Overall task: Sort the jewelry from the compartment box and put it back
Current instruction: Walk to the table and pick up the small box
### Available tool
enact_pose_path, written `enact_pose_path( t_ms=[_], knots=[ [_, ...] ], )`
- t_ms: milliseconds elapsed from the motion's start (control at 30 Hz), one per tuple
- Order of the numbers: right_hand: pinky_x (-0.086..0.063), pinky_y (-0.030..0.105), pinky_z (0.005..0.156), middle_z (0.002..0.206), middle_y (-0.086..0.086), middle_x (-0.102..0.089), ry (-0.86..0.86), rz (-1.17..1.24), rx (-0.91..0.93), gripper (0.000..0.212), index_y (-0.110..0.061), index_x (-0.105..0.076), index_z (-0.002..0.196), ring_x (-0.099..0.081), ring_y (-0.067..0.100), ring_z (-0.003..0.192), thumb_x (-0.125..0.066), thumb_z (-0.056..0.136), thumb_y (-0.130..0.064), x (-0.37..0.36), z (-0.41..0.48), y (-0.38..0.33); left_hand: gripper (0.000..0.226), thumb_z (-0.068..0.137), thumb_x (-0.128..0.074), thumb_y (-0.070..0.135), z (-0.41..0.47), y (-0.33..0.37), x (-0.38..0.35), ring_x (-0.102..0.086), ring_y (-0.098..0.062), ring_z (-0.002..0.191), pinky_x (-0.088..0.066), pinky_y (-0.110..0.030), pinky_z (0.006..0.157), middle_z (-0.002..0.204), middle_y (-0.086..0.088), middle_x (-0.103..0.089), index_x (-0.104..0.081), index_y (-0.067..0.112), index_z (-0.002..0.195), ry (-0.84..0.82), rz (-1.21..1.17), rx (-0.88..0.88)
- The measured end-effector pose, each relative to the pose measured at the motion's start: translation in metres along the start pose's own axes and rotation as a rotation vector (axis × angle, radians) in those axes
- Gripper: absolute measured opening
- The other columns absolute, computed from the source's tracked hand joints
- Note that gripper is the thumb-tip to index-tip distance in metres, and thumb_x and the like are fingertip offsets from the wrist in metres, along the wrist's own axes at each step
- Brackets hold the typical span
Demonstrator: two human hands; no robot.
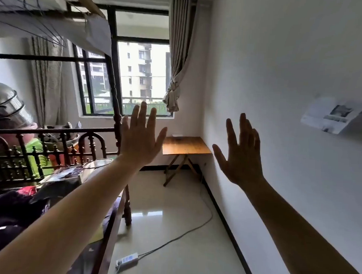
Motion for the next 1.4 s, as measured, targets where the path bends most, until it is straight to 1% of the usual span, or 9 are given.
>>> enact_pose_path(
  t_ms=[33,200,400,533,833,900,1033,1167,1400],
  knots=[
    [-0.016,0.056,0.121,0.166,0.021,-0.001,-0.007,0.010,0.010,0.077,-0.014,-0.015,0.160,-0.010,0.039,0.152,-0.032,0.100,-0.060,-0.011,0.009,0.007,0.074,0.099,-0.018,0.058,0.010,0.004,-0.011,-0.015,-0.036,0.152,-0.019,-0.059,0.118,0.164,-0.019,-0.016,-0.028,0.010,0.155,-0.027,0.017,-0.017],
    [-0.017,0.056,0.120,0.166,0.021,-0.002,-0.034,0.063,-0.032,0.077,-0.016,-0.014,0.160,-0.010,0.038,0.153,-0.025,0.100,-0.063,-0.091,0.048,0.038,0.070,0.101,-0.023,0.056,0.052,-0.012,-0.061,-0.018,-0.035,0.151,-0.020,-0.057,0.119,0.164,-0.019,-0.020,-0.029,0.011,0.154,0.033,0.052,-0.020],
    [-0.019,0.056,0.120,0.167,0.018,0.002,-0.070,0.105,0.030,0.078,-0.018,-0.013,0.160,-0.011,0.038,0.152,-0.041,0.099,-0.058,-0.220,0.086,0.034,0.069,0.101,-0.026,0.055,0.095,-0.062,-0.135,-0.020,-0.036,0.150,-0.022,-0.057,0.117,0.163,-0.019,-0.021,-0.030,0.011,0.153,0.049,0.087,0.008],
    [-0.019,0.055,0.120,0.167,0.017,0.001,-0.087,0.128,0.058,0.078,-0.018,-0.012,0.160,-0.010,0.035,0.153,-0.043,0.099,-0.057,-0.313,0.121,0.022,0.069,0.100,-0.026,0.055,0.129,-0.107,-0.200,-0.019,-0.036,0.151,-0.023,-0.058,0.117,0.163,-0.019,-0.021,-0.030,0.011,0.153,0.042,0.076,0.039],
    [-0.002,0.045,0.120,0.168,0.012,0.005,-0.148,0.106,0.080,0.080,-0.024,-0.009,0.160,-0.005,0.030,0.154,-0.041,0.098,-0.061,-0.488,0.229,0.021,0.073,0.099,-0.018,0.058,0.257,-0.199,-0.347,-0.011,-0.033,0.153,-0.016,-0.056,0.120,0.166,-0.016,-0.013,-0.022,0.013,0.157,-0.024,0.026,0.088],
    [-0.002,0.044,0.120,0.168,0.012,0.006,-0.171,0.115,0.050,0.079,-0.024,-0.008,0.160,-0.006,0.030,0.154,-0.039,0.098,-0.062,-0.523,0.246,0.032,0.073,0.099,-0.017,0.059,0.282,-0.210,-0.386,-0.008,-0.032,0.153,-0.013,-0.055,0.120,0.167,-0.014,-0.009,-0.019,0.014,0.158,-0.061,0.000,0.128],
    [-0.006,0.048,0.120,0.168,0.013,0.005,-0.195,0.108,0.064,0.078,-0.023,-0.010,0.160,-0.008,0.033,0.154,-0.036,0.098,-0.062,-0.602,0.268,0.061,0.070,0.101,-0.019,0.058,0.321,-0.220,-0.475,-0.006,-0.031,0.154,-0.010,-0.054,0.120,0.167,-0.012,-0.005,-0.017,0.016,0.158,-0.112,0.022,0.073],
    [-0.007,0.050,0.120,0.167,0.015,0.003,-0.195,0.112,0.056,0.078,-0.021,-0.011,0.160,-0.009,0.035,0.153,-0.037,0.098,-0.060,-0.695,0.292,0.096,0.070,0.101,-0.019,0.059,0.367,-0.232,-0.571,-0.004,-0.030,0.154,-0.007,-0.054,0.120,0.168,-0.011,-0.004,-0.017,0.018,0.158,-0.154,0.032,0.092],
    [-0.012,0.055,0.120,0.167,0.017,0.004,-0.264,0.174,0.026,0.079,-0.018,-0.012,0.160,-0.007,0.037,0.153,-0.037,0.098,-0.060,-0.856,0.364,0.158,0.071,0.100,-0.018,0.058,0.465,-0.250,-0.716,-0.003,-0.029,0.154,-0.008,-0.056,0.121,0.168,-0.010,-0.004,-0.018,0.018,0.158,-0.237,0.089,0.083]
  ],
)
Point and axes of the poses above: each hand's wrist, its own z-axis towards the middle knuckle, its own x-axis out of the back of the hand, y = z × x, the point moved 7 cm from there along z, towards the middle knuckle
